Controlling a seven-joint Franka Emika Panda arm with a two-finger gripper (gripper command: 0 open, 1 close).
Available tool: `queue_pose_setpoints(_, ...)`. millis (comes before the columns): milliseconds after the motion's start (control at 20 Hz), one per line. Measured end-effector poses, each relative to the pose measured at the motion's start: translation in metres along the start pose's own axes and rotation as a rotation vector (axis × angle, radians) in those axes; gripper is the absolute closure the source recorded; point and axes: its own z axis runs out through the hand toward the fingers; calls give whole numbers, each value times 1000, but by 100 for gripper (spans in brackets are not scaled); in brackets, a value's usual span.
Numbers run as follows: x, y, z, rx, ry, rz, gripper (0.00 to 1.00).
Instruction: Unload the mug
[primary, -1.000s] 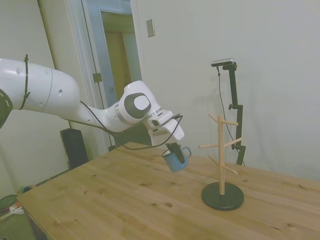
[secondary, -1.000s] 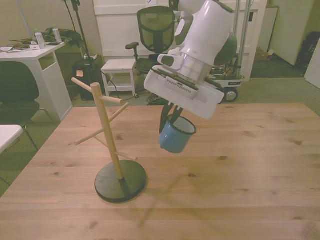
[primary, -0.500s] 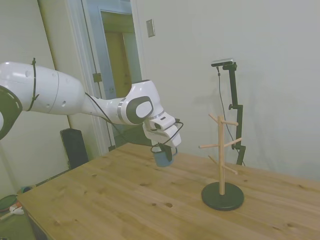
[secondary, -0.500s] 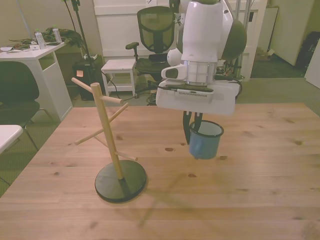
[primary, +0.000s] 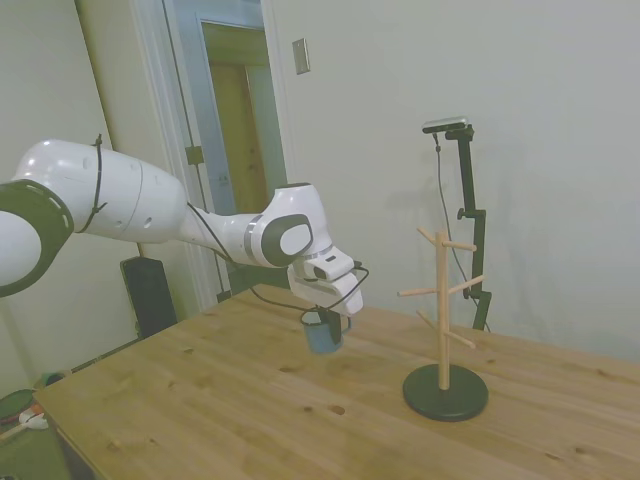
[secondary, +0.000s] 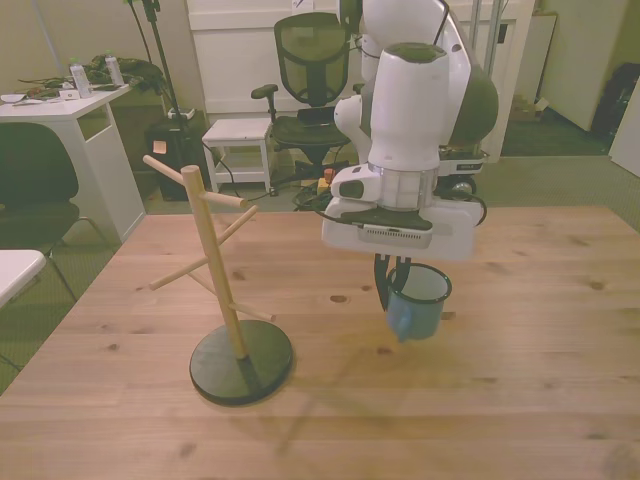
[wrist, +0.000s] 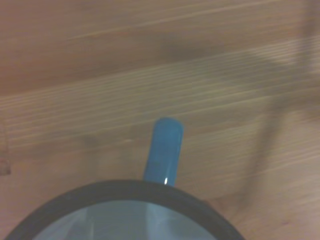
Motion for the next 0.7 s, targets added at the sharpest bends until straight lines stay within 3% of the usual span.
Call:
queue_pose_setpoints(350,2,1,31,-21,-13,-4,100)
queue_pose_setpoints(650,2,2,39,-30,-18,-3,100)
queue_pose_setpoints(700,3,3,39,-32,-18,-1,0)
